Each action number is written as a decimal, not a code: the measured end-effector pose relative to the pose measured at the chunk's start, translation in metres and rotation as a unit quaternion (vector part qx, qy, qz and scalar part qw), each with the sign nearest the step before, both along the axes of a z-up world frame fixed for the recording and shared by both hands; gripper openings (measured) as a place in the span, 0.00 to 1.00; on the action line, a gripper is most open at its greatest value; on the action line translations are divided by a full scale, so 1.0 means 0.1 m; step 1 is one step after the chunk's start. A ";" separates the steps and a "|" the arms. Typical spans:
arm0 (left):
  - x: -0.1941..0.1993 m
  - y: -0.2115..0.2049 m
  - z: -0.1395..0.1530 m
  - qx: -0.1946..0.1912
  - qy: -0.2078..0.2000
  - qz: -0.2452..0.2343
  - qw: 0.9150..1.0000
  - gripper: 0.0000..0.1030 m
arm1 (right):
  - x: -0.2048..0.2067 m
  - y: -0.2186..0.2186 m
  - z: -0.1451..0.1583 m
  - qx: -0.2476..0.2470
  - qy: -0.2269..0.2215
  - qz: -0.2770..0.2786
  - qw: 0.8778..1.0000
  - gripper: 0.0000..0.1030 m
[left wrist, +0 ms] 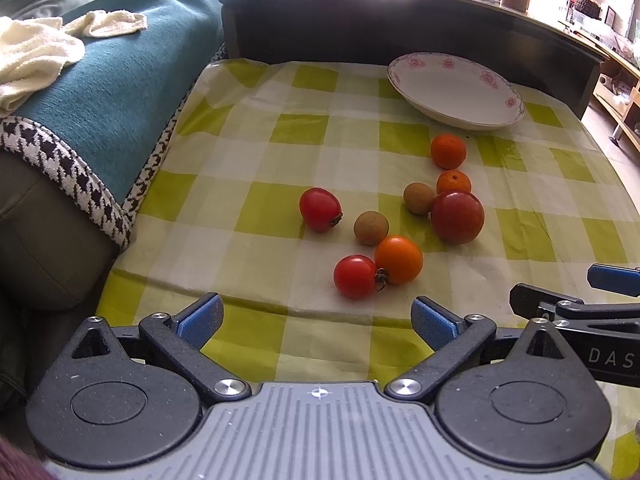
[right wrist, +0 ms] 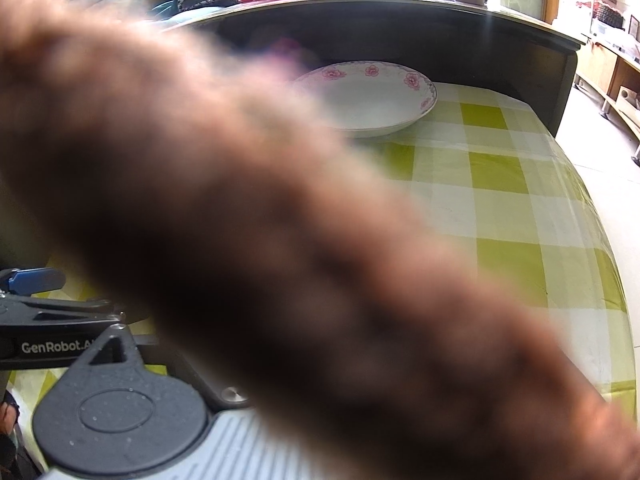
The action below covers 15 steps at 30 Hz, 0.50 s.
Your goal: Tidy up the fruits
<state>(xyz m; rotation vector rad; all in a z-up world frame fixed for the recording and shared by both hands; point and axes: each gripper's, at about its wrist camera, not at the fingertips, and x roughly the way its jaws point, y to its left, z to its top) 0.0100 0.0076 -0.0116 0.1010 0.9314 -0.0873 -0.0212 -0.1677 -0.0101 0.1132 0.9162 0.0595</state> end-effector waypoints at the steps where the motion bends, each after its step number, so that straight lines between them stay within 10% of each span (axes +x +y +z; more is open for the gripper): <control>1: 0.00 0.00 0.00 0.000 0.000 0.000 1.000 0.98 | 0.02 0.01 0.00 0.000 0.000 0.003 1.000 0.87; 15: 0.06 -0.08 -0.02 0.020 -0.023 -0.033 0.999 0.94 | 0.16 0.04 0.04 0.006 -0.011 0.046 0.999 0.83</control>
